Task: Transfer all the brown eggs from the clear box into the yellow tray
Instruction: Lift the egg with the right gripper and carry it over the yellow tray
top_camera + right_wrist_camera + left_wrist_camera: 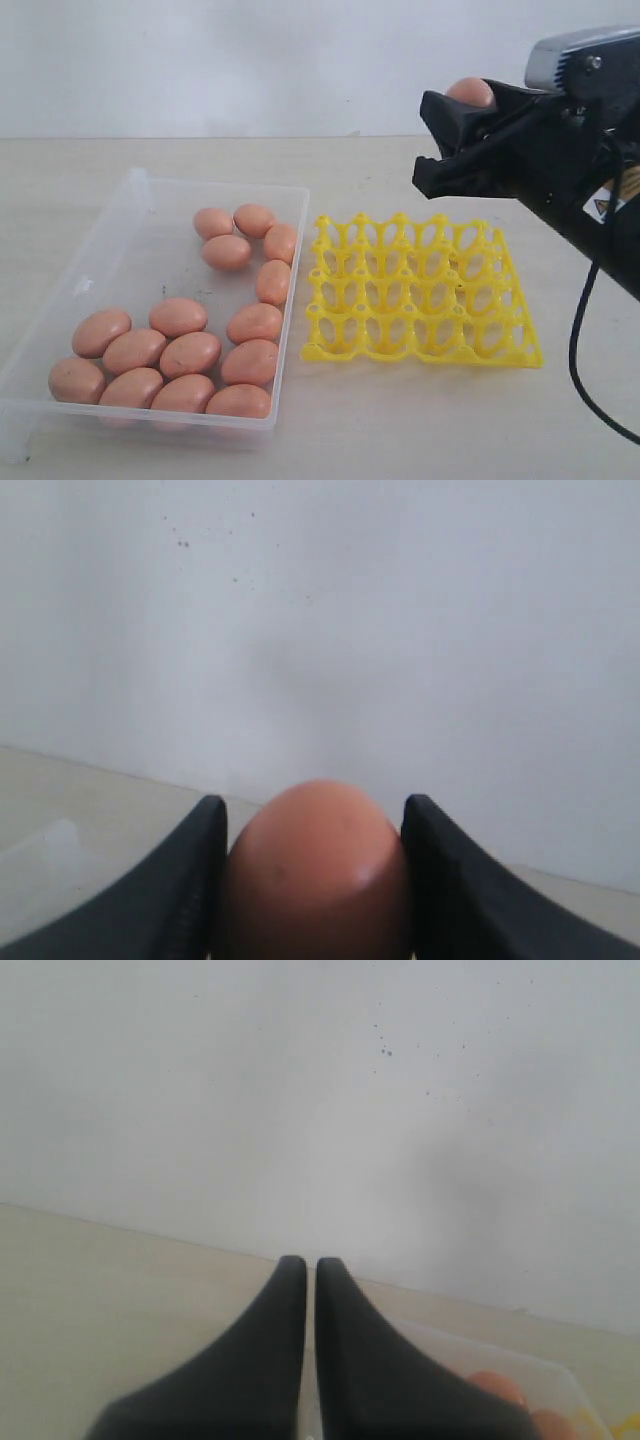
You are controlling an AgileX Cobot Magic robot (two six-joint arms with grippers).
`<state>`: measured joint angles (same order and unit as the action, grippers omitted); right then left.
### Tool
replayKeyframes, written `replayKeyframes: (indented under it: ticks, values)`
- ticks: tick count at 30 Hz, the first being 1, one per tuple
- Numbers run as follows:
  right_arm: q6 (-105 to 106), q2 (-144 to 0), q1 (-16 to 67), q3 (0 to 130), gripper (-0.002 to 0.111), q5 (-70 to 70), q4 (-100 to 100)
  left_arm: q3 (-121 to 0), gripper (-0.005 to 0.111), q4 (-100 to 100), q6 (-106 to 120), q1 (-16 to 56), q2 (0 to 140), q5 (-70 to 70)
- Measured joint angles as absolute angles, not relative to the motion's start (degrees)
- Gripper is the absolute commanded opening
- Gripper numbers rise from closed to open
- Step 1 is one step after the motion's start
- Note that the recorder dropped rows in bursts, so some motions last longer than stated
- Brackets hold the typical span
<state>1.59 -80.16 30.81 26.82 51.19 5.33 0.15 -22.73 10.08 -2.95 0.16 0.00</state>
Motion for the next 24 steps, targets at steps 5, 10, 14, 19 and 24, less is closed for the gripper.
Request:
replayKeyframes:
  ticks: [5,10,14,19,24]
  values:
    - [0.0,-88.9,26.5,29.9,0.0,57.6,-4.1,0.2,0.004,-22.7,10.1,-2.9,0.2,0.0]
    - [-11.1,-98.9,20.1,37.8,0.0,61.7,-17.7,0.2,0.004,-22.7,10.1,-2.9,0.2,0.0]
    - [-21.6,-105.9,13.2,43.7,0.0,65.1,-29.7,0.2,0.004,-22.7,10.1,-2.9,0.2,0.0]
    - [-36.6,-114.4,7.6,54.3,0.0,67.4,-49.3,0.2,0.004,-22.7,10.1,-2.9,0.2,0.0]
    - [-47.2,-121.3,7.7,64.8,0.0,67.6,-65.7,0.2,0.004,-22.7,10.1,-2.9,0.2,0.0]
